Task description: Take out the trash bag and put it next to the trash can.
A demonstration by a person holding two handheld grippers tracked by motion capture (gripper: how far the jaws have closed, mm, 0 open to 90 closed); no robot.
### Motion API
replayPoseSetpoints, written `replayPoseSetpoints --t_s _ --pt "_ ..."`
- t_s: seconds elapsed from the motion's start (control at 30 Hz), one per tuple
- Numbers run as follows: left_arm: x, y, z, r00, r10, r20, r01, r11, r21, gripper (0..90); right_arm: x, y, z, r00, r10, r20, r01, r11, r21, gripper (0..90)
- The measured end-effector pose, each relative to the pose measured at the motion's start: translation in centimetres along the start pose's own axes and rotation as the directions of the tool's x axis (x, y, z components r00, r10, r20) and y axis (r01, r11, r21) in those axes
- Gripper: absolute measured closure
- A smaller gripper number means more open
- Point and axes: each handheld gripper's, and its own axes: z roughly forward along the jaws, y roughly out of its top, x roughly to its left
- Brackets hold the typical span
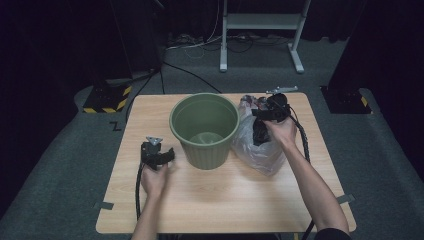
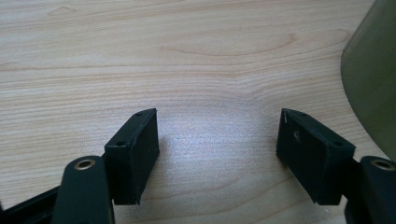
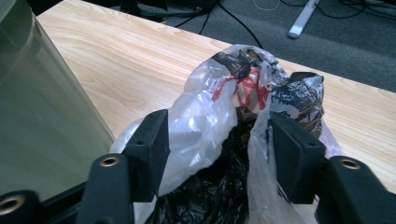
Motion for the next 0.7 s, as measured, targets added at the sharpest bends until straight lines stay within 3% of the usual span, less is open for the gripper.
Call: replayPoseSetpoints --t_s 0.17,0.53,0.7 --pt "0.0 0.0 0.0 1.0000 0.000 0.000 0.000 1.0000 0.000 29.6 -0.4 0.1 -1.2 0.9999 0.011 -0.006 -0.011 1.000 -0.011 36.5" --pt "0.0 0.0 0.0 1.0000 0.000 0.000 0.000 1.0000 0.000 29.6 -1.0 -0.1 -2.7 1.0000 0.010 -0.001 -0.010 1.000 -0.028 35.9" --pt "0.0 0.0 0.0 1.0000 0.000 0.000 0.000 1.0000 0.000 29.6 -1.3 -0.7 -3.9 0.9998 0.019 -0.002 -0.019 0.998 -0.060 36.9"
